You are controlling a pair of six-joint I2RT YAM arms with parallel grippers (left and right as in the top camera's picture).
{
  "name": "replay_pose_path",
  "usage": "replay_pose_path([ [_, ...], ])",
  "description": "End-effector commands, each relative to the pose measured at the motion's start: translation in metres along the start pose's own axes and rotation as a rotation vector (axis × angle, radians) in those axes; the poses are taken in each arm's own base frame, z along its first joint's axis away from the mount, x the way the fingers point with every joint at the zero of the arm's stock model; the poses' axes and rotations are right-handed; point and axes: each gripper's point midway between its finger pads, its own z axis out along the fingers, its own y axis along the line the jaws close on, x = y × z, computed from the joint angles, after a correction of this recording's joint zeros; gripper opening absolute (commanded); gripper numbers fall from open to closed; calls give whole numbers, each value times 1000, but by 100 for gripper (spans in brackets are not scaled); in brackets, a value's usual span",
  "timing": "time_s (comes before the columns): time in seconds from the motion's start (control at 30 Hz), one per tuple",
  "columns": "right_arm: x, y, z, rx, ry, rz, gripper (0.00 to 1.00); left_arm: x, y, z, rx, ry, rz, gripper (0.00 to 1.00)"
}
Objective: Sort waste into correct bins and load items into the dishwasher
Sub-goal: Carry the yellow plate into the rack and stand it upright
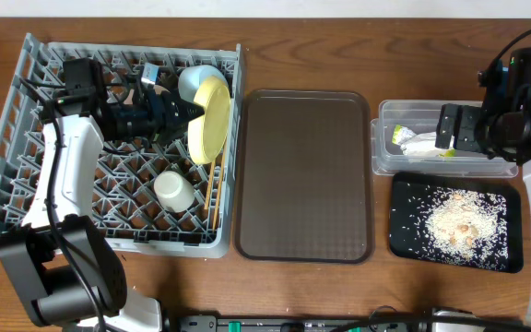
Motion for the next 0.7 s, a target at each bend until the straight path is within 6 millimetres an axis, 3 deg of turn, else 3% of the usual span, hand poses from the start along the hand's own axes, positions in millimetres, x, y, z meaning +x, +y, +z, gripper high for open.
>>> replay_pose_path([
  [0.0,-1,-3,0,4,-1,22,99,-1,7,0,-34,-6,-6,55],
  [0.1,-1,-3,0,4,-1,22,99,-6,-9,-6,-22,-39,24,70],
  [0.37,-1,-3,0,4,-1,22,99,-19,-61,-34,-4,-182,124,78],
  [0.53,-1,-3,0,4,-1,22,99,-21,-63,-50,-216,-334,202,80],
  [0.67,-1,-3,0,4,-1,22,99,-31,-54,-79,-505,-539,256,83],
])
